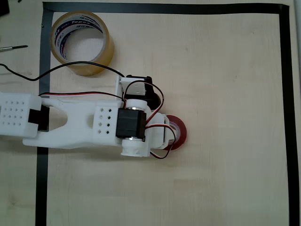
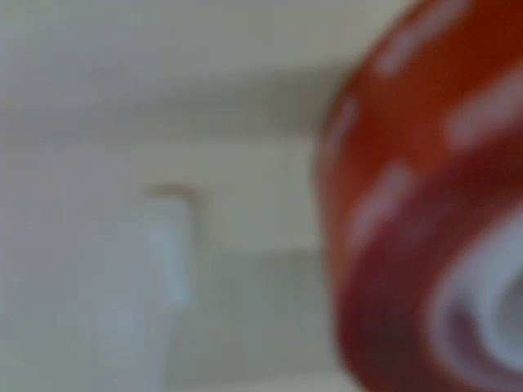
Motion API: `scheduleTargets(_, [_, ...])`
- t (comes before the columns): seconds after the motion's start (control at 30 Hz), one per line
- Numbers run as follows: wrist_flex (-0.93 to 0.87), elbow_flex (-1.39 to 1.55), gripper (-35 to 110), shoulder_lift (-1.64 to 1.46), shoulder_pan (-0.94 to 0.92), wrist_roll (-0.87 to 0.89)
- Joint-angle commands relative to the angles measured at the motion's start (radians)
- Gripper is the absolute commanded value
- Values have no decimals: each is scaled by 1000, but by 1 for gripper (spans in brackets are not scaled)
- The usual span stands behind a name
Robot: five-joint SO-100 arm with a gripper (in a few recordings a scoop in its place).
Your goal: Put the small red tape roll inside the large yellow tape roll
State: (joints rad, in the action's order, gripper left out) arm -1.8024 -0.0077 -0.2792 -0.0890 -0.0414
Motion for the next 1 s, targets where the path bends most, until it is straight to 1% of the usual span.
scheduleTargets(0.0, [-6,-58,23,9,-23,-21])
scheduleTargets(0.13, [-6,-81,14,21,-17,-21])
scheduleTargets(0.5, [-6,-103,3,29,-8,-23])
scheduleTargets(0.97, [-6,-114,1,32,2,-18])
